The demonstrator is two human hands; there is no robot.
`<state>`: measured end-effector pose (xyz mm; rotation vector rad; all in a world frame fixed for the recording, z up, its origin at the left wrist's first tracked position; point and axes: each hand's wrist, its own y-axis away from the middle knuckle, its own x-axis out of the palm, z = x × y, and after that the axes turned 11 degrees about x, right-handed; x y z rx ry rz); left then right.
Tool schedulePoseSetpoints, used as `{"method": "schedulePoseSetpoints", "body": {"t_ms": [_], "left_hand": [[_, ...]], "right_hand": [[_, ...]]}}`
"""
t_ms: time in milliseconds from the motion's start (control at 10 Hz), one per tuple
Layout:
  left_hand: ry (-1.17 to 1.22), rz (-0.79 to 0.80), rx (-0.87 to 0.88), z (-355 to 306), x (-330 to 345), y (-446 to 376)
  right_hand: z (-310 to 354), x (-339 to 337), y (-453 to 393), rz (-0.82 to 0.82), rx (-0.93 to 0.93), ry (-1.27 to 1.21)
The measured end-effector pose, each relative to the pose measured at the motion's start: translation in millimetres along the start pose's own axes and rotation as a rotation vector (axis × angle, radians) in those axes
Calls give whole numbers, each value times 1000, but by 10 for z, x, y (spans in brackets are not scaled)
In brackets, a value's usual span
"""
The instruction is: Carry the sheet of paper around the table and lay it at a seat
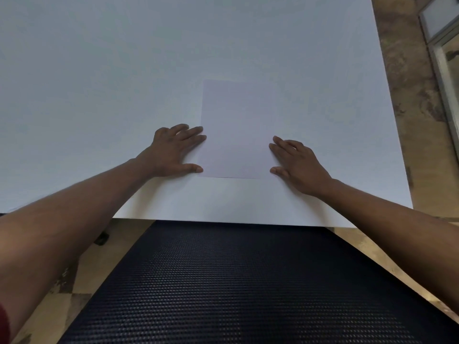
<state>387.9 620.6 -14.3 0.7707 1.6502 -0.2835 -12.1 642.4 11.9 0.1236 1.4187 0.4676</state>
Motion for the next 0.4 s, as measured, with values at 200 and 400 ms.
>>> {"method": "schedulePoseSetpoints", "body": {"t_ms": [200,400], "left_hand": [[29,7,-25,-34,-37,4],[195,-146,-59,-78,-189,75]], "right_hand": [[-35,20,4,22,27,-119],[-73,-211,139,-151,104,-532]]}}
